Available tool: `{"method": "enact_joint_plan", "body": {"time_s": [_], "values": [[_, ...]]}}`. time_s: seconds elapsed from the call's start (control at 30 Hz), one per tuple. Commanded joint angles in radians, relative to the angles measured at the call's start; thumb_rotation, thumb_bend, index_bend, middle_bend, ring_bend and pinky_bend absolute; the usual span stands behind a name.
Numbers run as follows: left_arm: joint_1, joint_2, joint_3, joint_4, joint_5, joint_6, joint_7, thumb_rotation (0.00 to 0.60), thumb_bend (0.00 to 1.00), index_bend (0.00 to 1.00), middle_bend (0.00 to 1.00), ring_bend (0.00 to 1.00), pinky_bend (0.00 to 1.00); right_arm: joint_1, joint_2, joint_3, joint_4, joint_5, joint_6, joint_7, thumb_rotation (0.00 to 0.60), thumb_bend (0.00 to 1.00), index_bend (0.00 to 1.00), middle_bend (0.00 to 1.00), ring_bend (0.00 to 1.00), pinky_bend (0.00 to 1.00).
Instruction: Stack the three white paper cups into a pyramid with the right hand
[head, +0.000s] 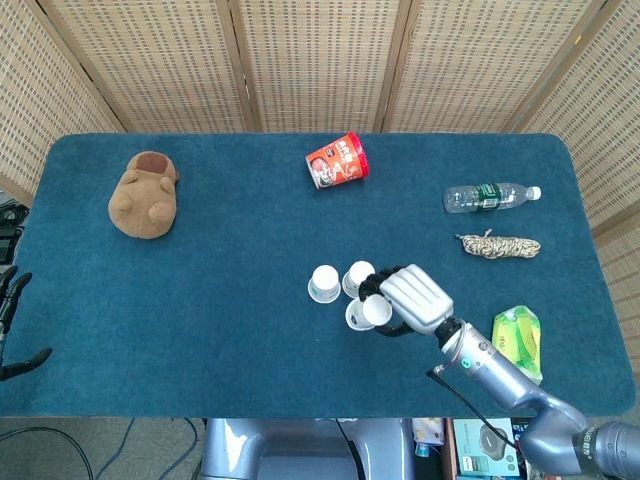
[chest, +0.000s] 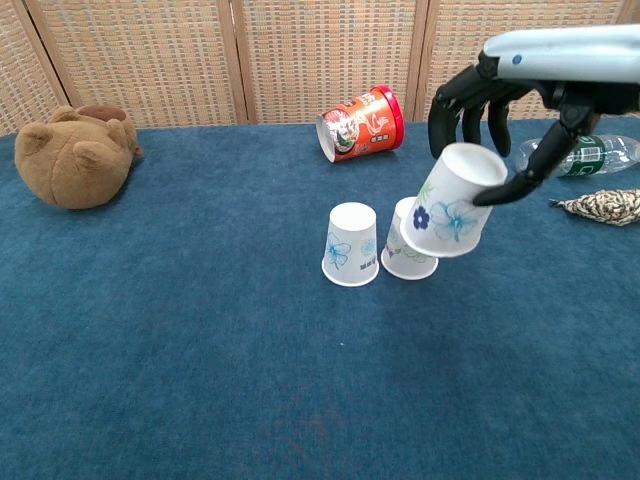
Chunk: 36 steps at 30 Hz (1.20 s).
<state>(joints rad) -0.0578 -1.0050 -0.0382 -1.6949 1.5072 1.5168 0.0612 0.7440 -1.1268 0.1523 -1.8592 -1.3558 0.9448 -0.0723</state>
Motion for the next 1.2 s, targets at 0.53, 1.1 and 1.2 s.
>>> {"method": "enact_joint_plan", "body": {"time_s": [0.53,1.1,1.2], "values": [[-0.009,0.002,-0.004,0.003,-0.025,-0.027,-0.005,0.600,0.06,0.00,0.00,0.00,0.00,0.234,-0.115,0.095,0.086,0.516,-0.095,-0.322,0.600,0.43,0.48,0.57,0.48,0.56],[-0.013,0.006,-0.004,0.002,-0.034,-0.037,-0.012,0.600,0.06,0.00,0.00,0.00,0.00,0.327,-0.175,0.069,0.100,0.710,-0.042,-0.448,0.600,0.43,0.48,0.57,0.48,0.56],[-0.014,0.005,-0.003,0.001,-0.033,-0.040,-0.009,0.600,0.06,0.00,0.00,0.00,0.00,0.329,-0.176,0.067,0.097,0.711,-0.038,-0.447,0.600,0.43,0.48,0.56,0.48,0.56]]}}
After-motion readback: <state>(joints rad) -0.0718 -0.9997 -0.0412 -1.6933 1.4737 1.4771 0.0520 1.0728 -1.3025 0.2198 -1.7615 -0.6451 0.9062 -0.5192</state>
